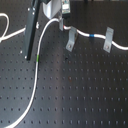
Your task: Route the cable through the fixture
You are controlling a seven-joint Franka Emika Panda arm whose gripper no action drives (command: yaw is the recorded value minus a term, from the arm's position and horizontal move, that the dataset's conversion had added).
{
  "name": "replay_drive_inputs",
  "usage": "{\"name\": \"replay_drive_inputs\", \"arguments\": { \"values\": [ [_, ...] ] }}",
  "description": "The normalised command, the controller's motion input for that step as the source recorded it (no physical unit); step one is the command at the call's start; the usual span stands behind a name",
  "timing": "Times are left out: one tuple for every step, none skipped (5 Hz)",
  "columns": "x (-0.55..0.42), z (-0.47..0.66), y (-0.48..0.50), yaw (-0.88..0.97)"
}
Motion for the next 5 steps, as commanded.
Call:
{"name": "replay_drive_inputs", "arguments": {
  "values": [
    [0.116,-0.66,-0.236,0.00],
    [0.142,-0.74,-0.327,0.00],
    [0.129,-0.64,-0.338,0.08],
    [0.094,-0.59,-0.356,0.09],
    [0.296,0.11,-0.091,0.48]
  ]
}}
